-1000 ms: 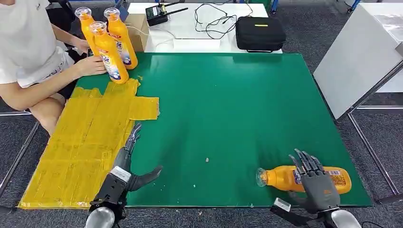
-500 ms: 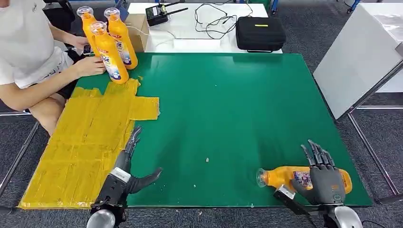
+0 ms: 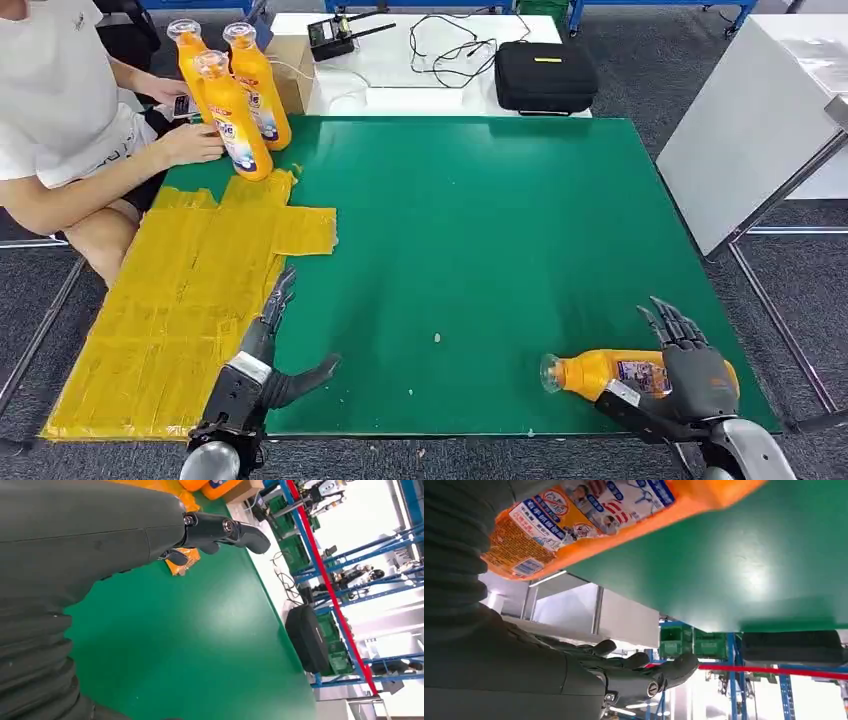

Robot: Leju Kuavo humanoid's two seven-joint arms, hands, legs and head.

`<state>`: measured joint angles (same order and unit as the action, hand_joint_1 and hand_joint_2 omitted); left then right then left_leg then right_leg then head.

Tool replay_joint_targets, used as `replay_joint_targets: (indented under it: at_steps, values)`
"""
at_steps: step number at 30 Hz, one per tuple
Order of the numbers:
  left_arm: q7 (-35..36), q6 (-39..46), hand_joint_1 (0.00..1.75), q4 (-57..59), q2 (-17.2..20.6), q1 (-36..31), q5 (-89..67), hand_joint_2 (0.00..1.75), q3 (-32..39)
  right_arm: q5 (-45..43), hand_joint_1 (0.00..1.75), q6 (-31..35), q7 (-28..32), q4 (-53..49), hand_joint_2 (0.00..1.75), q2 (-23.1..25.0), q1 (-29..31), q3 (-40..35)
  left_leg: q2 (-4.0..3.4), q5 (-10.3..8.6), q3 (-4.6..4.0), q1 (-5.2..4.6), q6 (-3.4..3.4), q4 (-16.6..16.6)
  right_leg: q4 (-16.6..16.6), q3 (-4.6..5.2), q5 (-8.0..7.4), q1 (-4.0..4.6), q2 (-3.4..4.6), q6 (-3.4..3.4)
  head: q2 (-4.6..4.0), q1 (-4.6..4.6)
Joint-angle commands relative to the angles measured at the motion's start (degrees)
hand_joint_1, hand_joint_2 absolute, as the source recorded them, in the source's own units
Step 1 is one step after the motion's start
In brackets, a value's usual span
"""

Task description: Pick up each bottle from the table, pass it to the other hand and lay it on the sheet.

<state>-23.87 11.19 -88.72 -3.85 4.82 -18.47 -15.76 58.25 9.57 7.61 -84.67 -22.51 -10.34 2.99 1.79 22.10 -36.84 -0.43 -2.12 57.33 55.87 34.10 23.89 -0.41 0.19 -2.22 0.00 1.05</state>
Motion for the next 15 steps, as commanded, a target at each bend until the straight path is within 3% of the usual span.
replay_joint_targets:
  at_steps: [1,6,15]
  values:
    - [-0.1,-0.2,0.00,3.0,-0.1,-1.0,0.1,1.75,1.2,0.5,0.00,0.6,0.2,6.0,1.75,1.2,-1.8,1.1,-0.02,0.05,0.19,0.11,0.13,-0.1,-0.2,-0.31,0.05,0.13,-0.15,0.05,0.00,0.02]
    - [-0.1,-0.3,0.00,2.8,-0.1,-1.1,0.1,1.75,1.2,0.6,0.00,1.7,1.0,5.4,1.75,2.3,-1.5,1.7,-0.01,-0.25,-0.24,-0.02,-0.03,0.0,-0.1,-0.55,-0.26,0.02,-0.03,-0.15,0.00,0.04]
    - [0.0,-0.5,0.00,3.2,-0.3,-1.2,0.0,1.75,1.1,2.3,0.00,3.6,1.0,5.4,1.75,2.9,-1.3,2.7,-0.11,-0.15,-0.16,-0.01,0.07,0.0,-0.1,-0.59,-0.14,0.03,-0.10,-0.11,0.00,0.04]
